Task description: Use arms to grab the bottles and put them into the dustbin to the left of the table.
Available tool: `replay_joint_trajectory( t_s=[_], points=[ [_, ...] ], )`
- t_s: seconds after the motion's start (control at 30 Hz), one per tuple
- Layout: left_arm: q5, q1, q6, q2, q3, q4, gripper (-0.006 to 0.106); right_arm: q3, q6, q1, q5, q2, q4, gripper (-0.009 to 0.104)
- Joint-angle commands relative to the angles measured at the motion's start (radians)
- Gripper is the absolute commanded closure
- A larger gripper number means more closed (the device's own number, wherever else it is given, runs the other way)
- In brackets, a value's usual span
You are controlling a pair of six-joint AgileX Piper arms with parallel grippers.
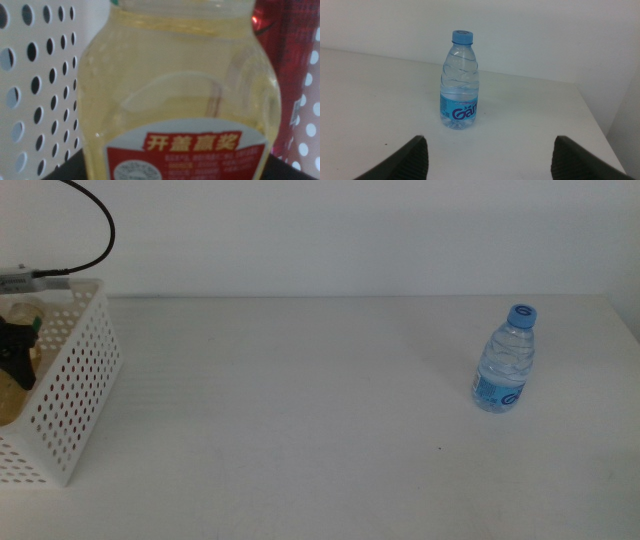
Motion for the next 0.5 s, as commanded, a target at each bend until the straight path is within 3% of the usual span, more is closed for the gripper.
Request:
replay_joint_trajectory(
  t_s=[0.0, 0.3, 0.47],
  points=[
    [0.077, -0.001, -0.006, -0.072, -0.037, -0.034, 0.068, -0.009, -0.004, -0.006, -0.082, -0.027, -0.006, 0.031],
    [0.065, -0.002, -0.055, -0.085, -0.039, -0.037, 0.01, -0.009, -0.004, -0.006, -0.082, -0.027, -0.006, 0.031],
    [0.067, -0.017, -0.099, -0.122, -0.041, -0.048, 0.01, -0.009, -0.004, -0.006, -0.082, -0.027, -0.006, 0.031]
  ],
)
